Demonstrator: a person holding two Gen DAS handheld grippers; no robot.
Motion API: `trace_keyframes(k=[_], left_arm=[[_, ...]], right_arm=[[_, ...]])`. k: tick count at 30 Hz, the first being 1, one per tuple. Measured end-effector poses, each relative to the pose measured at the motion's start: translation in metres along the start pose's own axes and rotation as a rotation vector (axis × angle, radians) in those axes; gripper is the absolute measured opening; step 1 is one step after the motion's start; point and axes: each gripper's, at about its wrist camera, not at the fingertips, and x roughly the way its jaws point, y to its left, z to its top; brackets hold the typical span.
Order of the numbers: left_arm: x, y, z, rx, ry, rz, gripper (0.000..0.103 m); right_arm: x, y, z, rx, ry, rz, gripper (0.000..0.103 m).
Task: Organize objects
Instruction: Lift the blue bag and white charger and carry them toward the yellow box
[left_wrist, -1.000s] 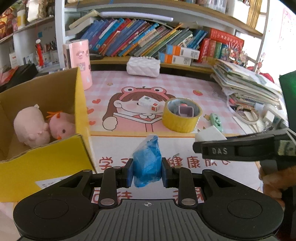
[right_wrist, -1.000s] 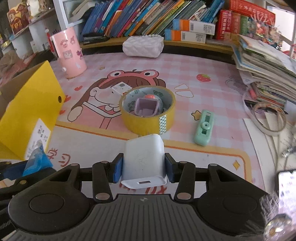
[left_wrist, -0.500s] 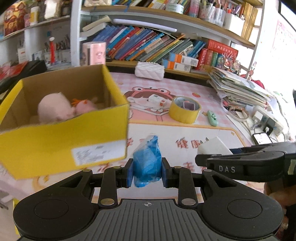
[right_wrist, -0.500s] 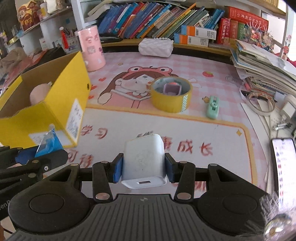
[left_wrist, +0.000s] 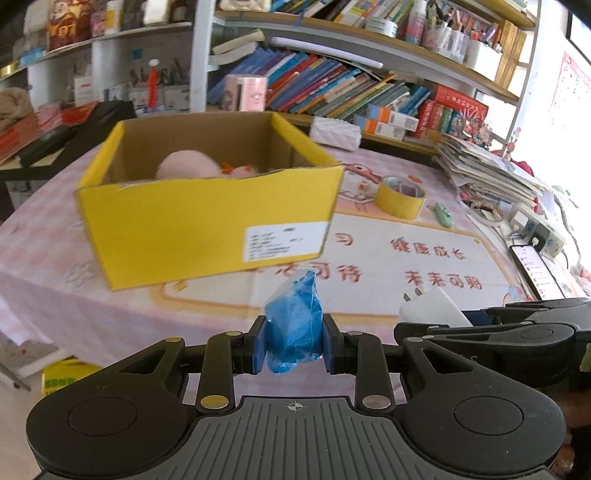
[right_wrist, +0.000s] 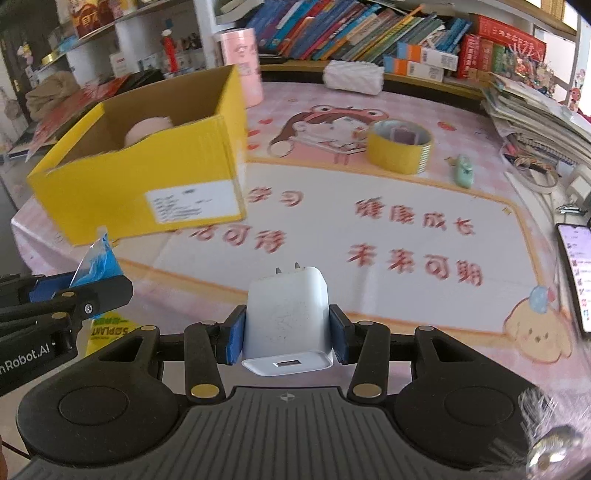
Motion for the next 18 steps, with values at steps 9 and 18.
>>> trace_keyframes(k=[9,18], left_arm=[[-0.03,0.022,-0.012,-0.023,-0.042,0.027,0.027],[-0.045,0.035,-0.017,-0.032,-0.07,0.051,0.027]], right_arm=[[-0.011,0.039,-0.014,-0.043,-0.006,0.037,0.043],[-0.019,0.063,-0.018,-0.082,-0.025,0.065,0.043]])
